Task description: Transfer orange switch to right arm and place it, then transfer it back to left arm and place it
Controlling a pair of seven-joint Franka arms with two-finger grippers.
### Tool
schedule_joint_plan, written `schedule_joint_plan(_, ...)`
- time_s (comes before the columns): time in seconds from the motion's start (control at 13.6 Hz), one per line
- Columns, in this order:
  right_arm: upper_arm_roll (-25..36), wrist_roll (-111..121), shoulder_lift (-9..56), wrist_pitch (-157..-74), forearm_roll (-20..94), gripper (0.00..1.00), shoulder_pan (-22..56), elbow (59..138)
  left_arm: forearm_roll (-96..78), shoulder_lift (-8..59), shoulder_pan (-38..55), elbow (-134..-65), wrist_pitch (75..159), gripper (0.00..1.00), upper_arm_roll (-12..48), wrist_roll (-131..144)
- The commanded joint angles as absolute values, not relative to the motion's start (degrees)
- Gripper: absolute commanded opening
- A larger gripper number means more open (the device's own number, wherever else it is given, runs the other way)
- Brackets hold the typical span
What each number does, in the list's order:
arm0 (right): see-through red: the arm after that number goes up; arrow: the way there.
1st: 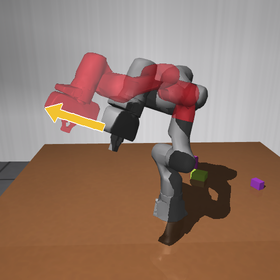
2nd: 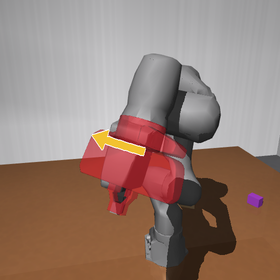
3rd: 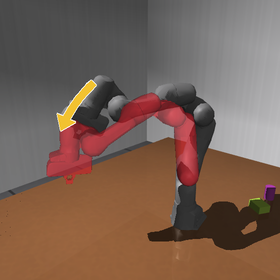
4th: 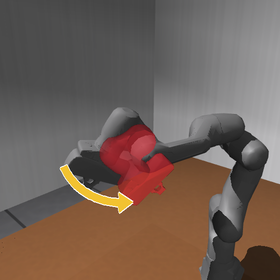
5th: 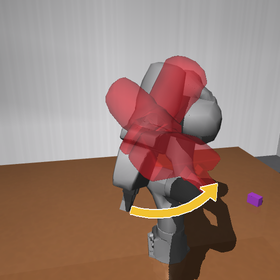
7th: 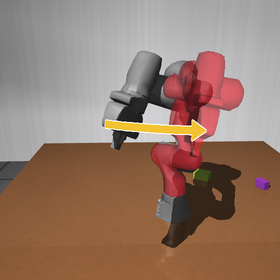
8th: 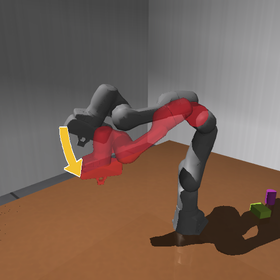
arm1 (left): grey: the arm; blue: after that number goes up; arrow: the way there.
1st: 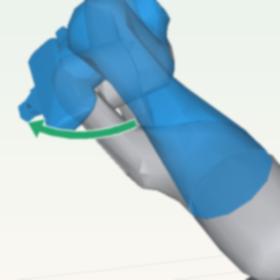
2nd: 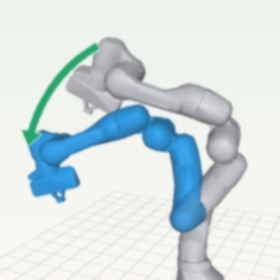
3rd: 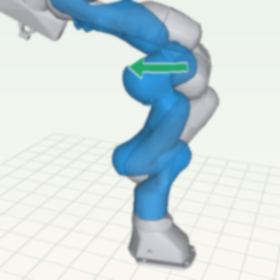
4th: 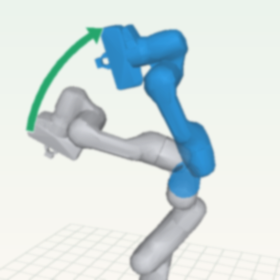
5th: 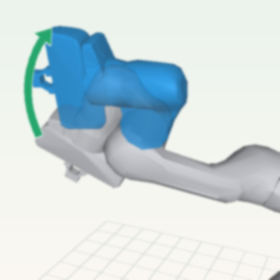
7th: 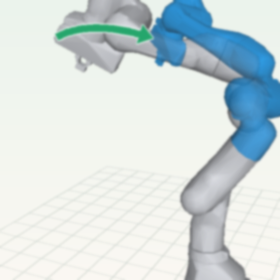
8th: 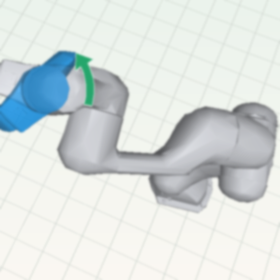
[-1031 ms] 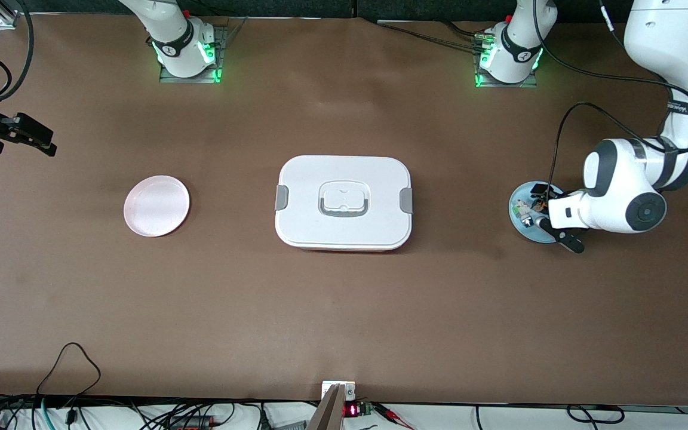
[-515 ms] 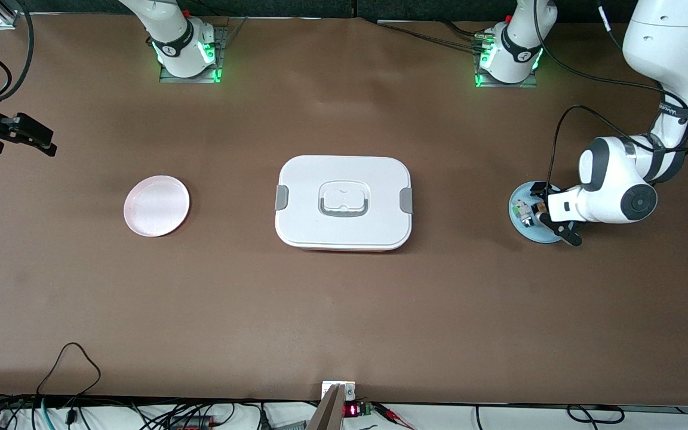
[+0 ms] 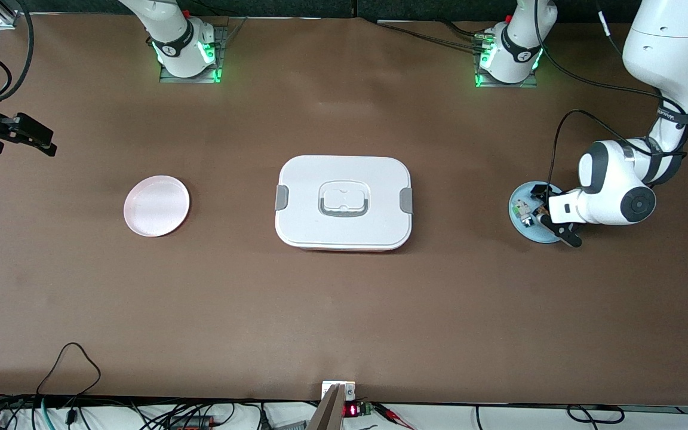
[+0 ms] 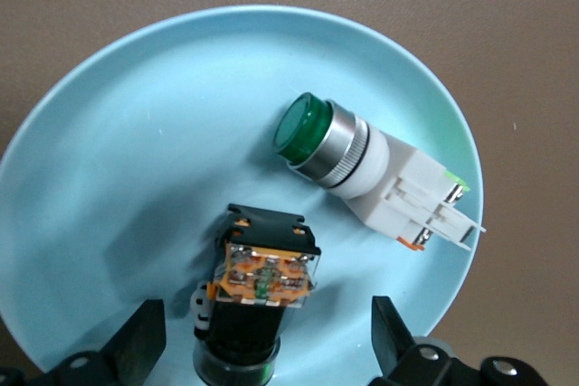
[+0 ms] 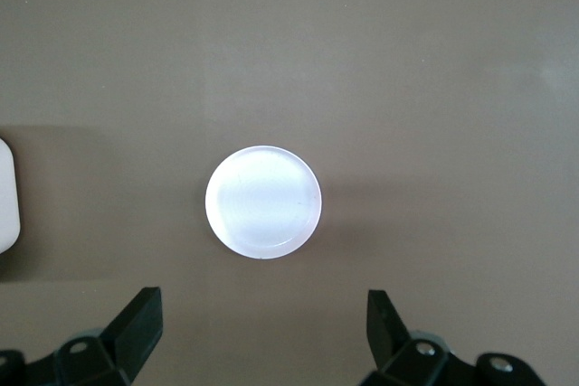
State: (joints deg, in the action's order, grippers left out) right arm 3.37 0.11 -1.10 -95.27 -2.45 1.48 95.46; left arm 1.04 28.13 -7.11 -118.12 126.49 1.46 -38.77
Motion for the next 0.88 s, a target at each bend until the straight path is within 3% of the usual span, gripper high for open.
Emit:
schedule_joint_plan(0.0,3.3,0.8,-1.1,-94.7,-1.8,1.0,1.1,95.2,-0.1,27.9,-8.2,-117.4,125.9,1.0,1.6,-38.1)
schedule_joint_plan(0.29,3.3,0.9,-1.1,-94.7,-1.8,1.0,1.1,95.2,-4.4,25.8,-9.7,-115.8,123.0,1.0,1.8,-27.8)
schedule_joint_plan(0.59,3.3,0.2,-1.1,-94.7,-1.7,1.0,1.1,95.2,-0.7,26.3,-9.6,-101.7,107.6,1.0,1.4,-22.9)
schedule_joint_plan(0.81,3.3,0.6,-1.0,-94.7,-2.2,1.0,1.5,95.2,1.8,26.4,-9.9,-100.4,107.0,1.0,1.2,-17.9)
